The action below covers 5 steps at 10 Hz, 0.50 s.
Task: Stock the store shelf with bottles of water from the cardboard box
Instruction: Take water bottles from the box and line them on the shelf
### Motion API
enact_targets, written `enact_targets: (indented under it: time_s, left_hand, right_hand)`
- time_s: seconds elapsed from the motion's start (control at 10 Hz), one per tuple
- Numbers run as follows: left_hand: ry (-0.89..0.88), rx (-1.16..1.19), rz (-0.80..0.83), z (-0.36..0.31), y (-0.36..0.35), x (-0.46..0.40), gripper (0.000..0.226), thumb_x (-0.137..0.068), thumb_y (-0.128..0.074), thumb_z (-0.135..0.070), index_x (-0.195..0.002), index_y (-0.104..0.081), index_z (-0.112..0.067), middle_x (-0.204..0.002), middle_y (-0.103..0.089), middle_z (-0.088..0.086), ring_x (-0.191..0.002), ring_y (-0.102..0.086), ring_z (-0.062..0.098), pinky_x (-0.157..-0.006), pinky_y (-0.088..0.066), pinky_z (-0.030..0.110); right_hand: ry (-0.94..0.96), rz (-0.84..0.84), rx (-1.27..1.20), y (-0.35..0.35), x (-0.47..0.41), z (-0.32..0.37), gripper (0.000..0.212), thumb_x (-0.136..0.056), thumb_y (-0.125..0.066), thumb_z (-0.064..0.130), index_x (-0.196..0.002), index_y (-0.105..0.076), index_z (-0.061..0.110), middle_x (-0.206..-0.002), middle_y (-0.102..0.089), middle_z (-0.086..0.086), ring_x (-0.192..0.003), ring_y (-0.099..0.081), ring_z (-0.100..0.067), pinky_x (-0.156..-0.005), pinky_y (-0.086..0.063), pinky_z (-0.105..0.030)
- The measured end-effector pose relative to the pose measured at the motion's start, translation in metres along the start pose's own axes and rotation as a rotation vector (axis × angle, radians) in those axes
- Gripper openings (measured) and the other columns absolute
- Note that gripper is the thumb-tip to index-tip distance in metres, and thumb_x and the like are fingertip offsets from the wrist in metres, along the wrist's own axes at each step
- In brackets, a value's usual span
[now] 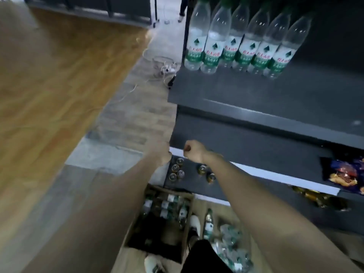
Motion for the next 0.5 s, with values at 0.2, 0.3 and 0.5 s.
enact_targets:
  time_s: [0.2,0.3,0.5]
  left_hand:
    - [0.116,-0.028,0.242,0.078,-0.128,0.027,0.025,-0.092,-0.047,-0.010,-0.109,-0.063,-0.002,-0.112,-0.065,0.020,-0.102,-0.063,0.036,-0.082,-0.051,0.037]
    - [0.185,0.107,0.337,0.108,-0.180,0.040,0.030,-0.091,-0.051,-0.013,-0.117,-0.063,-0.003,-0.116,-0.065,0.019,-0.108,-0.061,0.037,-0.084,-0.050,0.038]
    - [0.455,0.263,0.414,0.181,-0.302,0.065,0.031,-0.093,-0.050,-0.018,-0.119,-0.064,-0.009,-0.118,-0.065,0.012,-0.107,-0.063,0.033,-0.092,-0.053,0.042]
  right_hand:
    - [-0.039,0.211,-0.011,-0.144,-0.008,-0.044,0.036,-0.093,-0.047,0.004,-0.066,-0.029,0.021,-0.067,-0.032,-0.003,-0.063,-0.031,-0.020,-0.064,-0.028,-0.037]
    - [-0.061,0.330,0.010,-0.208,-0.009,-0.067,0.027,-0.097,-0.047,0.012,-0.073,-0.037,0.018,-0.078,-0.044,-0.009,-0.075,-0.045,-0.026,-0.072,-0.039,-0.039]
    - [-0.135,0.511,0.030,-0.323,-0.016,-0.109,0.016,-0.093,-0.055,0.018,-0.083,-0.042,0.018,-0.083,-0.048,-0.006,-0.081,-0.051,-0.027,-0.066,-0.036,-0.034]
Point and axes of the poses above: each hand's wrist, its own x-axis away from the middle knuckle, its own y-axis out of the back of the hand, z = x × y, the point moved 5 cm from there along -x, towards the middle knuckle
